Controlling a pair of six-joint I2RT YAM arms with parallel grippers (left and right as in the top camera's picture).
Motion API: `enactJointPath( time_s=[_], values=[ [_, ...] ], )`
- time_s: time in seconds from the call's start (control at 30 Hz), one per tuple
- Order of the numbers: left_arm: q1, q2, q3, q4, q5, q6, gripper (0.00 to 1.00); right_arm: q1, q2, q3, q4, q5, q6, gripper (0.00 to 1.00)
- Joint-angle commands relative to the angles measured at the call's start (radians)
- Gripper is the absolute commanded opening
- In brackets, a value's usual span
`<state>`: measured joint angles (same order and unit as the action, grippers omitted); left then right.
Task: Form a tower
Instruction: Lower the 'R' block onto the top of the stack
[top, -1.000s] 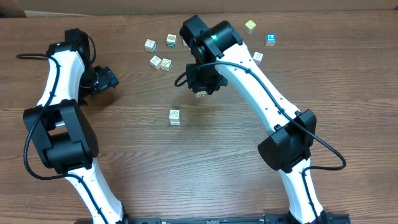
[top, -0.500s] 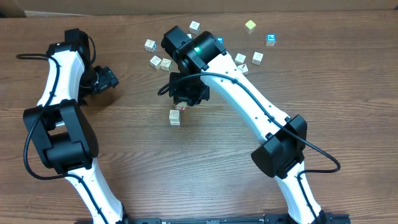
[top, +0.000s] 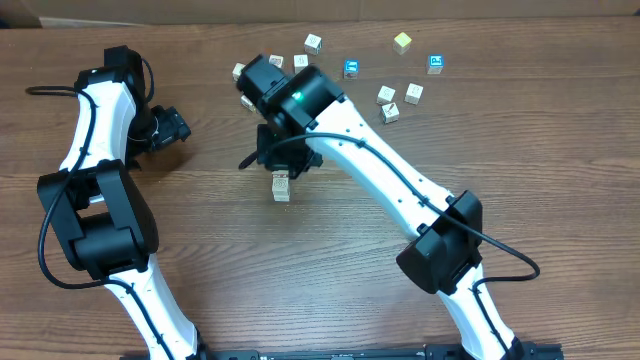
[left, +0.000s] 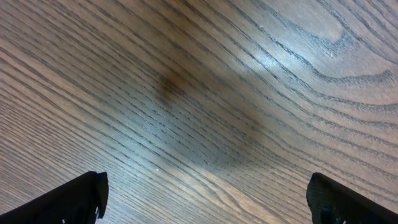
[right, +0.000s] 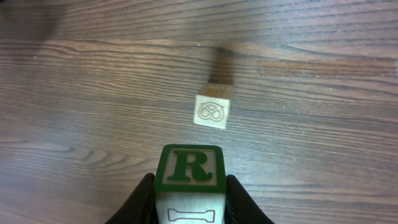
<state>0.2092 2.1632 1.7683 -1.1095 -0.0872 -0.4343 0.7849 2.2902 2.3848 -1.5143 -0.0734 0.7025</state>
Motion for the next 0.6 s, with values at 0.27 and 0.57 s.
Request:
enactJointPath(
  time_s=[0.27,0.57],
  values=[
    [-0.006,0.012,0.002,0.000,-0.005,0.012,1.00,0.029,0.012,-0.026,0.058,0.054,0.039,0.08],
    [-0.006,0.012,0.002,0.000,-0.005,0.012,1.00,0.029,0.012,-0.113,0.118,0.054,0.039,0.08]
  ],
)
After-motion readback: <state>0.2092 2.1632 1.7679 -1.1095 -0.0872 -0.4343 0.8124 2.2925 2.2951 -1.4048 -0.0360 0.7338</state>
